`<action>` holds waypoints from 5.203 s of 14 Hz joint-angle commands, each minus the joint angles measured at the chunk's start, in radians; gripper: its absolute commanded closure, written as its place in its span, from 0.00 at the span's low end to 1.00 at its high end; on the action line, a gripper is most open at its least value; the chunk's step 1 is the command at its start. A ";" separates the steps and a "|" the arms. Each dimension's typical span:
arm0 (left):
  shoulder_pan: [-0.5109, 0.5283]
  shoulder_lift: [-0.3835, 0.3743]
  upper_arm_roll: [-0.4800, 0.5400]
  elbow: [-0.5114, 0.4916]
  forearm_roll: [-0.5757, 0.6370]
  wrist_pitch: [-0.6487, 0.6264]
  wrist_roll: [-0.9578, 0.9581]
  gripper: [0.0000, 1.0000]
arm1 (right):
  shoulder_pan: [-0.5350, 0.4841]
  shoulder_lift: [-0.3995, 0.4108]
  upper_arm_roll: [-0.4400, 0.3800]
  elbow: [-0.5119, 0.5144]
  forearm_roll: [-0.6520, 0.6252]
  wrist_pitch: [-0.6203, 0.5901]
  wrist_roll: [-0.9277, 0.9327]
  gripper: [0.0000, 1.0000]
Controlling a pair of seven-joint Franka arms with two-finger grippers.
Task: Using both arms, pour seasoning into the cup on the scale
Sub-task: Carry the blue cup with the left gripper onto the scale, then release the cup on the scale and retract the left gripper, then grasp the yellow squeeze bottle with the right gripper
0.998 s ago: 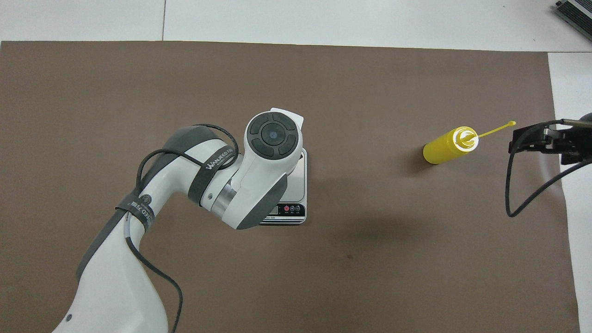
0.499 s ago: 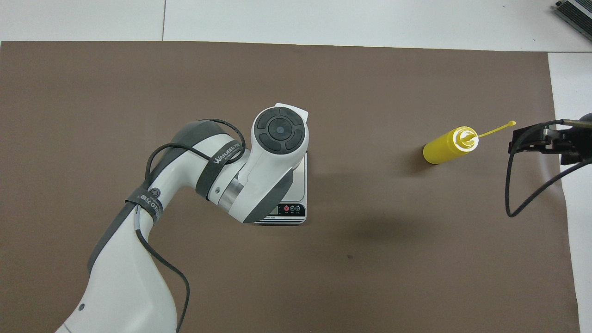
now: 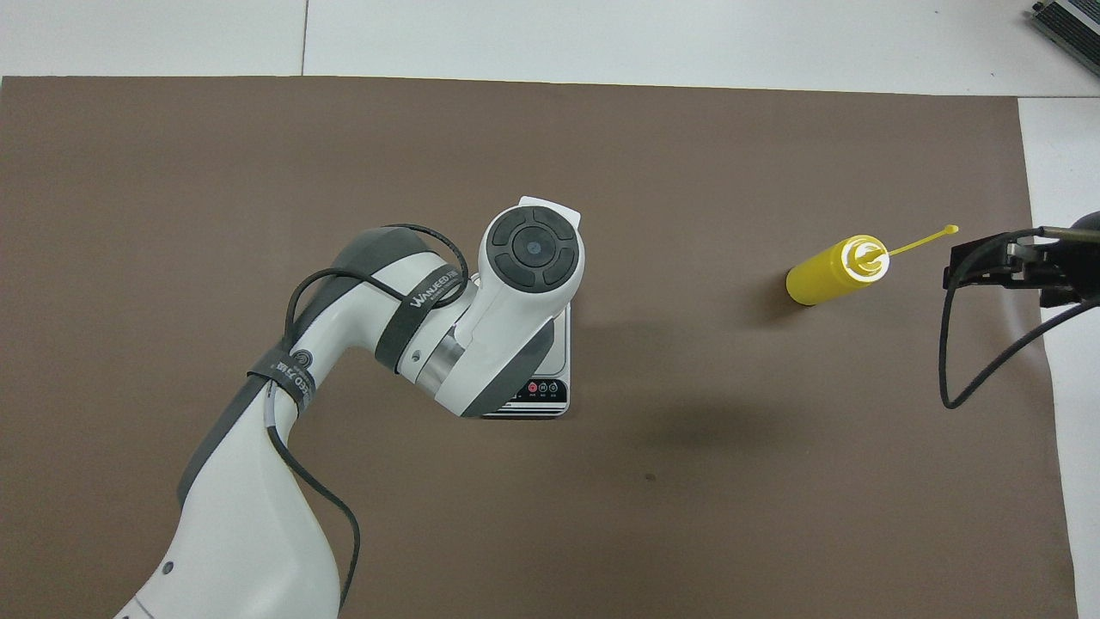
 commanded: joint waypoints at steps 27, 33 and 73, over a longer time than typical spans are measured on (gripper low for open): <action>0.506 -0.132 0.004 0.352 -0.054 -0.553 0.798 0.34 | -0.228 -0.112 -0.006 -0.521 0.499 0.545 -1.040 0.00; 0.643 -0.210 0.021 0.281 -0.079 -0.554 1.067 0.31 | -0.320 0.008 -0.006 -0.524 0.790 0.562 -1.514 0.00; 0.647 -0.569 0.020 -0.157 -0.078 -0.463 1.052 0.00 | -0.193 0.310 0.011 -0.504 1.506 0.599 -2.227 0.54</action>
